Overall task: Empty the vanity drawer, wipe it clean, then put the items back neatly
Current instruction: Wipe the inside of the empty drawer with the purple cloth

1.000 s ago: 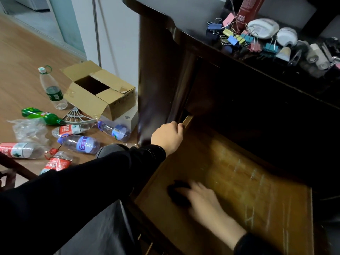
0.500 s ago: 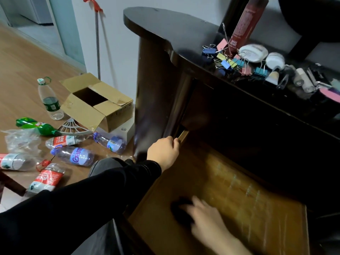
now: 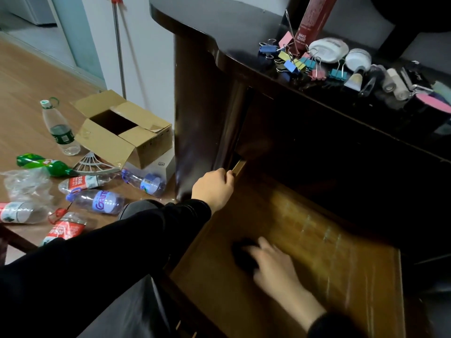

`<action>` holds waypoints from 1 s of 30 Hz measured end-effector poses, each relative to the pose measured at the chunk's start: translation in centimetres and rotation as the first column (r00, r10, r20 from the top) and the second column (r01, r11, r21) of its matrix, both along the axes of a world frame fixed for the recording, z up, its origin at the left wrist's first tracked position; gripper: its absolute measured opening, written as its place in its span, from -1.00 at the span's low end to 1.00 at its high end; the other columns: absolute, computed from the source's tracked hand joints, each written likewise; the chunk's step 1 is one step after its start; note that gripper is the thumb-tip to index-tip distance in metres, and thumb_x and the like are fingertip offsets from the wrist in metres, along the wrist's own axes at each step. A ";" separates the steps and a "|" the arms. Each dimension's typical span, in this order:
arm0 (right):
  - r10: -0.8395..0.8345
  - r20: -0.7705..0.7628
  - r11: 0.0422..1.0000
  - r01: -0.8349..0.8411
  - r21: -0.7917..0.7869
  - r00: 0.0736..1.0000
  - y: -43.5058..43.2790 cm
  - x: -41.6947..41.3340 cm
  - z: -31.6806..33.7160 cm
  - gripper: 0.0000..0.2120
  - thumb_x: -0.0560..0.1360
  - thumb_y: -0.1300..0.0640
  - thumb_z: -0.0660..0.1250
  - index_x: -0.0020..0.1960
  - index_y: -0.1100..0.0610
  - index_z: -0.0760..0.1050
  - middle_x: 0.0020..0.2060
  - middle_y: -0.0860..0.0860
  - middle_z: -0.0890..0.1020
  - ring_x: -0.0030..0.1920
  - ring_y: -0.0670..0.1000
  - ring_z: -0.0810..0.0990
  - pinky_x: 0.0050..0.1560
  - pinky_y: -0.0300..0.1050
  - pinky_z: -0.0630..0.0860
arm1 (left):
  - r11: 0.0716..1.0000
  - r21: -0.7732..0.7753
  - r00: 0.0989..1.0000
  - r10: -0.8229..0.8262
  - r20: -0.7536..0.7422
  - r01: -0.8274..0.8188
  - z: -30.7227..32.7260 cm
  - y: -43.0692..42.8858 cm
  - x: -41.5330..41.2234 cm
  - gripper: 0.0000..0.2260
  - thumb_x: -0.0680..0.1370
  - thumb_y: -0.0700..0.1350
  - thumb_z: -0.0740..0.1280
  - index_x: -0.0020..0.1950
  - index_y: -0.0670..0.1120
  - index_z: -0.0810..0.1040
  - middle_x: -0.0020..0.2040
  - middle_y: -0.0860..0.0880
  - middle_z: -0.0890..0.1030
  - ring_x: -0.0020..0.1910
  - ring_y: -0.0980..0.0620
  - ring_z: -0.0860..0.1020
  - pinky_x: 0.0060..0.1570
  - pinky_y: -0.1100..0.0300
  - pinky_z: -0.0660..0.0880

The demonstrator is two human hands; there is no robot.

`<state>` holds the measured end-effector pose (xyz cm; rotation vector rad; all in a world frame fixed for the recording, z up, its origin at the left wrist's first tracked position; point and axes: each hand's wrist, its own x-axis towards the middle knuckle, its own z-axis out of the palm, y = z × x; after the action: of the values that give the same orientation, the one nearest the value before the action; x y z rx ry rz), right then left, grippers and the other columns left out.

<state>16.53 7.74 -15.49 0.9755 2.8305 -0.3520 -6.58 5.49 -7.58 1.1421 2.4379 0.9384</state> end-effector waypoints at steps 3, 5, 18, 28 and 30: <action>-0.185 -0.028 0.980 0.186 0.069 0.982 3.5 -2.2 2.0 -0.46 0.57 0.18 0.35 0.52 -0.08 0.36 0.32 -0.03 0.43 0.24 0.09 0.55 0.16 -0.06 0.58 | 1.000 -0.012 1.000 0.002 -0.004 -0.002 0.4 -0.3 0.0 -0.60 0.67 0.13 0.02 -0.06 -0.09 0.52 -0.11 -0.09 0.61 -0.12 -0.13 0.58 -0.02 -0.04 0.55; -0.264 -0.010 0.961 0.264 0.080 0.964 4.9 -3.1 2.8 -0.46 0.58 0.16 0.35 0.53 -0.03 0.35 0.36 0.01 0.44 0.24 0.12 0.55 0.15 -0.04 0.59 | 1.000 -0.012 1.000 -0.004 -0.001 0.004 0.6 -0.4 0.1 -0.60 0.67 0.14 0.02 -0.06 -0.08 0.52 -0.10 -0.09 0.62 -0.12 -0.12 0.58 -0.02 -0.02 0.55; -0.330 -0.011 0.938 0.329 0.112 0.944 5.0 -2.8 2.3 -0.45 0.55 0.15 0.36 0.51 -0.07 0.36 0.38 0.05 0.46 0.10 0.12 0.63 0.03 -0.03 0.59 | 1.000 -0.005 1.000 -0.006 -0.025 0.006 -0.2 -0.1 -0.3 -0.59 0.67 0.14 0.02 -0.10 -0.08 0.51 -0.12 -0.08 0.60 -0.13 -0.11 0.56 -0.13 0.05 0.45; 0.084 0.073 0.994 -0.088 0.063 0.994 -0.8 1.3 0.9 -0.46 0.48 0.22 0.41 0.42 -0.04 0.46 0.30 0.04 0.47 0.24 0.19 0.57 0.26 0.03 0.53 | 1.000 0.016 0.999 0.018 -0.039 -0.018 -1.1 0.3 -0.5 -0.59 0.66 0.15 0.03 -0.14 -0.07 0.49 -0.17 -0.07 0.59 -0.17 -0.11 0.55 -0.20 0.07 0.40; 0.021 0.056 0.998 -0.023 0.051 0.998 0.5 0.6 1.2 -0.46 0.51 0.21 0.39 0.46 -0.07 0.43 0.21 -0.04 0.46 0.18 0.12 0.58 0.17 -0.04 0.55 | 1.000 0.017 0.999 0.016 -0.039 -0.015 -0.9 0.3 -0.4 -0.59 0.66 0.15 0.03 -0.14 -0.08 0.49 -0.17 -0.06 0.58 -0.17 -0.10 0.55 -0.21 0.08 0.38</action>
<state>17.12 8.25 -14.26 0.9476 2.8106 -0.2460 -7.00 5.77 -8.46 1.1590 2.4775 0.9520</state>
